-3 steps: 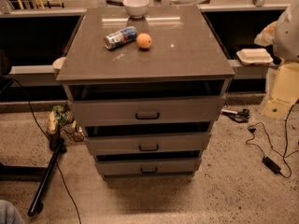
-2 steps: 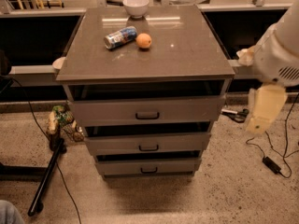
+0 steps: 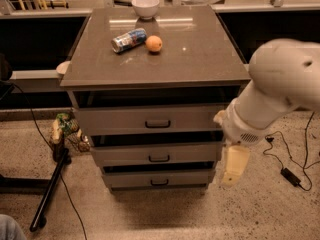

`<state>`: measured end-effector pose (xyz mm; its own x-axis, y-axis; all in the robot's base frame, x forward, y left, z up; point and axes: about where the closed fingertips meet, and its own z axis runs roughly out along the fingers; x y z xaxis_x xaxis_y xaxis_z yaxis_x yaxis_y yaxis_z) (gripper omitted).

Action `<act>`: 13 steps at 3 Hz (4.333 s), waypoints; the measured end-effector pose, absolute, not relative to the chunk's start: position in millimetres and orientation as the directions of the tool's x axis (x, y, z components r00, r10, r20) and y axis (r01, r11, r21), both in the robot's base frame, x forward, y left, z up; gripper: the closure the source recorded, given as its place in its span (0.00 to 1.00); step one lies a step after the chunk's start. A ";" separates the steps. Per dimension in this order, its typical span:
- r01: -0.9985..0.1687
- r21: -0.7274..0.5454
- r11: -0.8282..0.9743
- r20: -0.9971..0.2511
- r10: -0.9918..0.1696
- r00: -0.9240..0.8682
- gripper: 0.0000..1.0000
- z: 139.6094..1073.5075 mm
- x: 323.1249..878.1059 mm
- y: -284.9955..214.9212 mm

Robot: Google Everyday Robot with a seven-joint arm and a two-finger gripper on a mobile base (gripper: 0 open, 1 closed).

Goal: Open middle drawer

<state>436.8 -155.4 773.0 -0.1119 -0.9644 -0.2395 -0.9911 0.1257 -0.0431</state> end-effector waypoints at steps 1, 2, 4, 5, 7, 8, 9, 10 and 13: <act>-0.993 0.006 0.121 -0.329 -0.937 -0.116 0.00 719.8 441.5 -128.8; -0.993 0.006 0.121 -0.328 -0.937 -0.116 0.00 719.8 441.4 -128.8; -0.995 0.001 0.102 -0.265 -0.959 -0.098 0.00 658.7 467.6 -130.3; -0.998 -0.032 0.055 -0.239 -0.970 -0.046 0.00 602.6 498.1 -131.3; -0.998 -0.064 0.026 -0.325 -0.946 -0.004 0.00 516.4 550.5 -140.3; -0.998 -0.064 0.026 -0.325 -0.946 -0.004 0.00 516.4 550.5 -140.3; -0.995 -0.099 0.008 -0.257 -0.966 0.018 0.00 498.8 563.9 -142.4; -0.988 -0.155 -0.024 -0.193 -0.980 0.054 0.00 479.4 587.7 -148.6; -0.988 -0.154 -0.027 -0.182 -0.982 0.055 0.00 429.7 639.1 -160.9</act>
Offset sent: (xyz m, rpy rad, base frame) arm 0.0017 0.0208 -0.0424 0.0764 0.0347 0.0083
